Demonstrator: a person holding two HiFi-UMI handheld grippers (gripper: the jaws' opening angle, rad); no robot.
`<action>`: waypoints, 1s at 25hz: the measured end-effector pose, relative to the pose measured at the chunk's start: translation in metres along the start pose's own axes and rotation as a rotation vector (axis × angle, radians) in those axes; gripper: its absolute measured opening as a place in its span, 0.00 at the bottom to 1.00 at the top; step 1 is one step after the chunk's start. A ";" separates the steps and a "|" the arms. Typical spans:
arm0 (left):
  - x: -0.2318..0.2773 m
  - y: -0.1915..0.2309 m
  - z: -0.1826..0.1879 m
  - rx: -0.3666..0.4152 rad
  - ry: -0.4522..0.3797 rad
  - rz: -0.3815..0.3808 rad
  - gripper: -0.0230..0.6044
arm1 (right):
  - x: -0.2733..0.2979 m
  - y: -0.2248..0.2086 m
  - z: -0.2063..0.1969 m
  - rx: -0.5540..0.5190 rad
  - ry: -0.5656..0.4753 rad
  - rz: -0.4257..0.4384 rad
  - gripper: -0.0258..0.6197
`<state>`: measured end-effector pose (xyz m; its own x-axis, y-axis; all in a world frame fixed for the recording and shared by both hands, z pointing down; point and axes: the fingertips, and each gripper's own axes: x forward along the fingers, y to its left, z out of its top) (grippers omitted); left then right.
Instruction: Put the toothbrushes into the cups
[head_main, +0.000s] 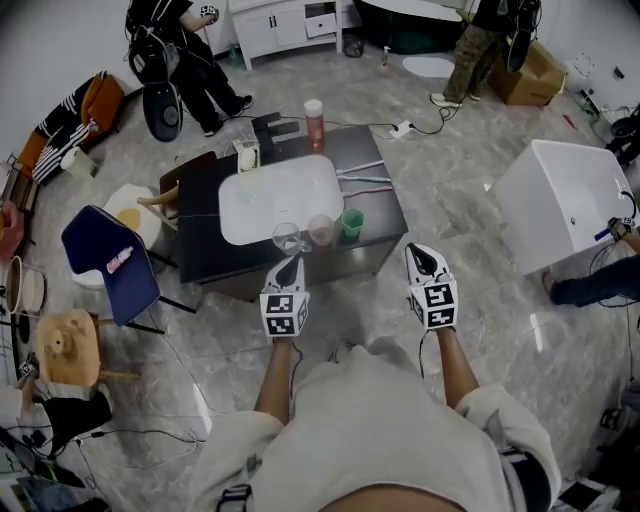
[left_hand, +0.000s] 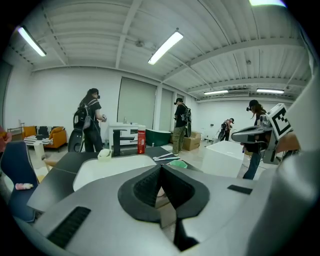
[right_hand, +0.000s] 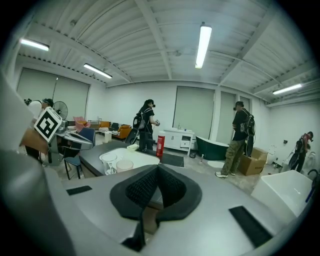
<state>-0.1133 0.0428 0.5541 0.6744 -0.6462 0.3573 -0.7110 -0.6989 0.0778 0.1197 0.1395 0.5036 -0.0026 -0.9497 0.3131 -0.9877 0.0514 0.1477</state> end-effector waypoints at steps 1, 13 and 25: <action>0.003 0.003 0.001 -0.001 0.002 -0.006 0.08 | 0.003 0.000 -0.001 0.003 0.006 -0.004 0.06; 0.038 0.033 0.030 -0.011 -0.007 0.019 0.08 | 0.062 -0.017 0.011 0.009 0.021 0.015 0.06; 0.088 0.059 0.057 -0.042 0.018 0.139 0.08 | 0.155 -0.058 0.033 0.002 0.007 0.137 0.06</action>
<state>-0.0845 -0.0729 0.5368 0.5654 -0.7302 0.3836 -0.8053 -0.5893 0.0652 0.1713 -0.0205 0.5124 -0.1368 -0.9316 0.3368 -0.9785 0.1801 0.1009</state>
